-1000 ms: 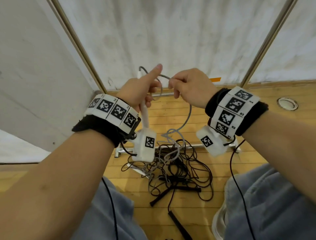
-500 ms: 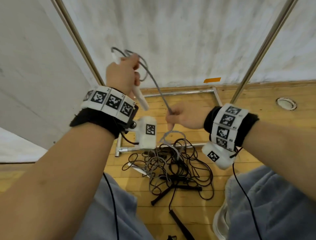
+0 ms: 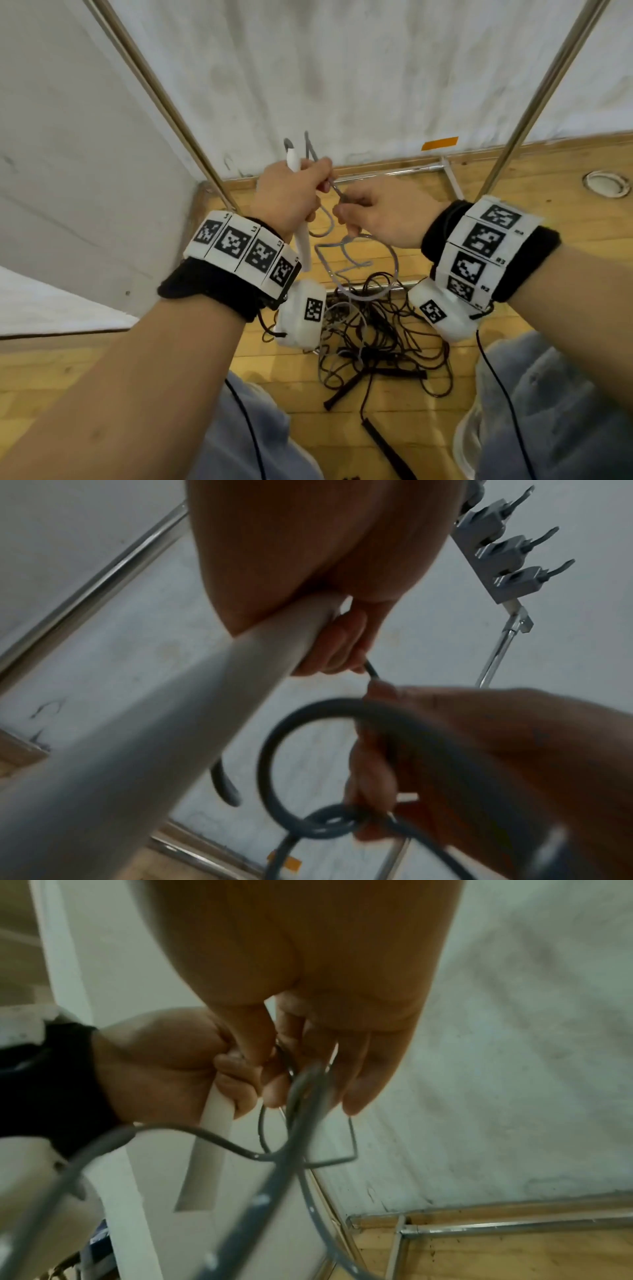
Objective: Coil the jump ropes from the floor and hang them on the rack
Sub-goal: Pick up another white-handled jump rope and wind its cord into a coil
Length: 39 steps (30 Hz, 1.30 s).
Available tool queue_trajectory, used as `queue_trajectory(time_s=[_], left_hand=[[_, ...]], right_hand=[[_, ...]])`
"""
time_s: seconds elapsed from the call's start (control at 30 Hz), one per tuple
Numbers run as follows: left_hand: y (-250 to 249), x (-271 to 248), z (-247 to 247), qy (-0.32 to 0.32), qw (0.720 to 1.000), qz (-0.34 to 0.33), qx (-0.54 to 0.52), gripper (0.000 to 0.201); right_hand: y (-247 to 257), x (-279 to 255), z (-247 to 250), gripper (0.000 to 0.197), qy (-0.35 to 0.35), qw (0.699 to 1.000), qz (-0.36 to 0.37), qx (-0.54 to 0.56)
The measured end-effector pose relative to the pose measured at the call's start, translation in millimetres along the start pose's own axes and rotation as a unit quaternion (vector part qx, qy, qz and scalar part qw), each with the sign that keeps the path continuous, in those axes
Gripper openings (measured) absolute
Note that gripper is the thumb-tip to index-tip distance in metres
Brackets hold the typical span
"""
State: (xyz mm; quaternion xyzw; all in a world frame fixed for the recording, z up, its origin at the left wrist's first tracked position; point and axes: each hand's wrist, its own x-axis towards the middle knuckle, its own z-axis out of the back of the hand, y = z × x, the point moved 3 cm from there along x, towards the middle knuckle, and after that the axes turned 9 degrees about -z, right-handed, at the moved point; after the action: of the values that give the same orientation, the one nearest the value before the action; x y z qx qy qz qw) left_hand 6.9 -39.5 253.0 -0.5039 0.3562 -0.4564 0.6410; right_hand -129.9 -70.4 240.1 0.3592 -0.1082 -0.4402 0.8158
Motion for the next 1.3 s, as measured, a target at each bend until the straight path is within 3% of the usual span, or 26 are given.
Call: queue_trajectory(time_s=[0.13, 0.27, 0.33, 0.4, 0.5, 0.57, 0.63, 0.73, 0.8, 0.9, 1.03, 1.1, 1.17, 1.23, 1.3], left_hand=[[0.8, 8.4, 15.8, -0.108, 0.994, -0.004, -0.003, 0.03], [4.4, 11.6, 20.7, -0.126, 0.992, -0.006, -0.01, 0.029], [4.3, 13.4, 18.9, -0.089, 0.996, 0.005, -0.014, 0.028], [5.8, 9.5, 11.3, -0.006, 1.0, 0.026, -0.009, 0.032], [1.0, -0.5, -5.1, 0.075, 0.996, -0.002, -0.037, 0.029], [-8.0, 1.2, -4.3, 0.043, 0.997, -0.035, -0.051, 0.027], [-15.2, 8.8, 8.4, -0.029, 0.995, -0.053, -0.084, 0.026], [-15.6, 21.7, 35.7, -0.144, 0.977, -0.037, -0.156, 0.026], [-9.2, 26.2, 44.2, -0.166, 0.973, -0.016, -0.159, 0.024], [0.2, 27.1, 37.8, -0.119, 0.985, 0.036, -0.116, 0.033], [1.3, 17.2, 8.2, 0.014, 0.995, 0.086, -0.058, 0.075], [0.6, 7.8, -11.2, 0.081, 0.995, 0.061, -0.025, 0.064], [-5.3, 0.4, -25.0, 0.095, 0.995, 0.008, -0.023, 0.038], [-14.1, -0.5, -24.3, 0.046, 0.998, -0.032, -0.032, 0.025], [-18.8, 3.5, -13.6, -0.026, 0.997, -0.031, -0.068, 0.021]], right_hand=[[-4.9, 2.8, -2.4, 0.018, 0.04, 0.998, -0.019, 0.037], [-6.2, 7.1, 10.0, 0.023, -0.004, 1.0, -0.019, 0.015], [-2.5, 7.2, 18.0, 0.022, -0.025, 1.0, -0.01, 0.011], [3.8, 4.9, 24.4, 0.026, -0.049, 0.998, 0.011, 0.027], [10.9, 0.9, 29.9, 0.037, -0.069, 0.995, 0.037, 0.06], [8.3, -0.8, 28.8, 0.035, -0.051, 0.996, 0.028, 0.071], [0.9, -4.2, 22.3, 0.032, -0.001, 0.999, 0.011, 0.046], [-13.7, -9.0, 7.1, 0.03, 0.076, 0.997, -0.017, -0.009], [-19.2, -8.9, 6.0, 0.03, 0.078, 0.997, -0.026, -0.004], [-17.3, -4.6, 20.3, 0.031, 0.032, 0.997, -0.024, 0.067], [-9.8, -5.5, 33.1, 0.029, -0.027, 0.997, -0.012, 0.067], [-5.8, -9.7, 31.9, 0.031, -0.028, 0.999, -0.011, 0.033], [-3.1, -15.0, 29.9, 0.035, -0.024, 1.0, -0.004, 0.001], [-1.1, -19.8, 28.6, 0.037, -0.022, 1.0, 0.0, -0.009], [1.5, -21.9, 30.2, 0.038, -0.031, 0.999, 0.007, -0.01]])
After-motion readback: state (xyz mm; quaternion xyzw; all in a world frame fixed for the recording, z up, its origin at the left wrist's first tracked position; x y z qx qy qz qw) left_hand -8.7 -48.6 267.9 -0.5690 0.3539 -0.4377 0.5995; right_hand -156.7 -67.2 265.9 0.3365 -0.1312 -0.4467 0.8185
